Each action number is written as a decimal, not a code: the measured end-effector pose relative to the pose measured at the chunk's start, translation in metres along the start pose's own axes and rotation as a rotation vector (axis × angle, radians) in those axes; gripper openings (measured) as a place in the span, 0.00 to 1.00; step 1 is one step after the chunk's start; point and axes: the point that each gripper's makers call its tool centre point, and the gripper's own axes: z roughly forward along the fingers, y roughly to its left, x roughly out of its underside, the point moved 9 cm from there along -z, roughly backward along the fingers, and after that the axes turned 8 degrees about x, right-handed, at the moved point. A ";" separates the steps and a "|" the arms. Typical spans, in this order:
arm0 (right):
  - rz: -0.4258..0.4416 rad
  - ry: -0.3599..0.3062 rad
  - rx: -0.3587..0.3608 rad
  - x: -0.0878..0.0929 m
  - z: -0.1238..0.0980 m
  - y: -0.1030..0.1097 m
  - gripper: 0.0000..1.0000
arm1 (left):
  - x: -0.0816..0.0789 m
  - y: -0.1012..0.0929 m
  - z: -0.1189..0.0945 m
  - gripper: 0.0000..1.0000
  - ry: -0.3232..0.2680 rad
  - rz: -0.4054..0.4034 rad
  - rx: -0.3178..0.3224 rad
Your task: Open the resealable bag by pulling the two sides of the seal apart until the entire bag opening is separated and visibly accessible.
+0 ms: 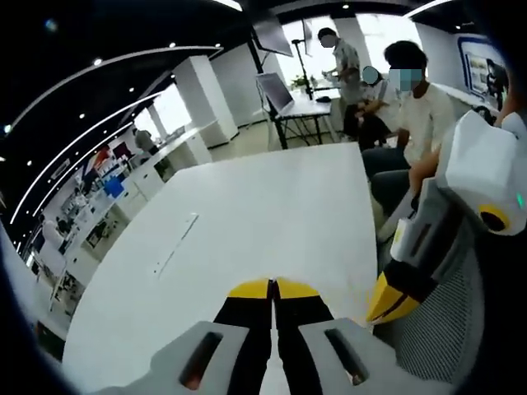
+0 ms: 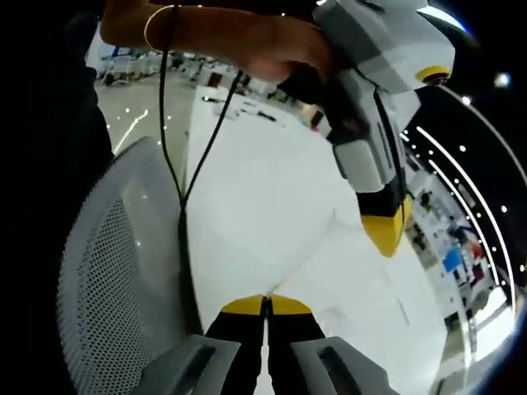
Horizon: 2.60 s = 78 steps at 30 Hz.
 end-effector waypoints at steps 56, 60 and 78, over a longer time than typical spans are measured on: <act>0.635 -0.041 0.354 0.053 -0.047 -0.047 0.47 | -0.028 0.123 0.027 0.00 -0.031 0.136 -0.314; 0.680 -0.031 0.382 0.061 -0.052 -0.047 0.47 | -0.037 0.147 0.033 0.00 -0.060 0.151 -0.305; 0.729 0.033 0.520 0.073 -0.062 -0.059 0.47 | -0.072 0.245 0.079 0.00 -0.118 0.285 -0.295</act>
